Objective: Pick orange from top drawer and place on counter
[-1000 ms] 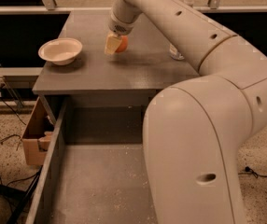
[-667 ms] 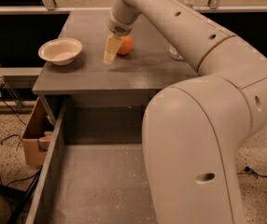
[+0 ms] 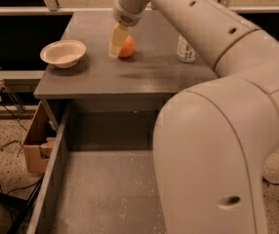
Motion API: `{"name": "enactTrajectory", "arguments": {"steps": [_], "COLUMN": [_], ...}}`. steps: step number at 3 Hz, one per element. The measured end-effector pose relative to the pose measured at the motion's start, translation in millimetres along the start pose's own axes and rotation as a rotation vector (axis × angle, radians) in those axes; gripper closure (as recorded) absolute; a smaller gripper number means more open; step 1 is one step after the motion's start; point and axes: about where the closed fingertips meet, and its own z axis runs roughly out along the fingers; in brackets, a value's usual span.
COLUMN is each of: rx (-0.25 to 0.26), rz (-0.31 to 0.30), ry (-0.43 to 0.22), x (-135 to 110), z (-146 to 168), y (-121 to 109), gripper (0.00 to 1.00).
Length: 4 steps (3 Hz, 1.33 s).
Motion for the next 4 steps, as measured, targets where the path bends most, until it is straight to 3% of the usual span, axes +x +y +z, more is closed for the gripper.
{"name": "enactTrajectory", "arguments": {"steps": [1,2,3,4], "rx": [0.108,0.221,0.368,0.464], "rz": [0.073,0.213,0.416,0.713], "ry": [0.018,-0.002,-0.112,-0.272], "x": [7.6,24.6,58.7,105.8], "z": [-74.9,-156.5,-252.9,-325.2], "y": [-22.5,-32.9,-20.0,29.5], "gripper": [0.0,0.0,0.0,0.0]}}
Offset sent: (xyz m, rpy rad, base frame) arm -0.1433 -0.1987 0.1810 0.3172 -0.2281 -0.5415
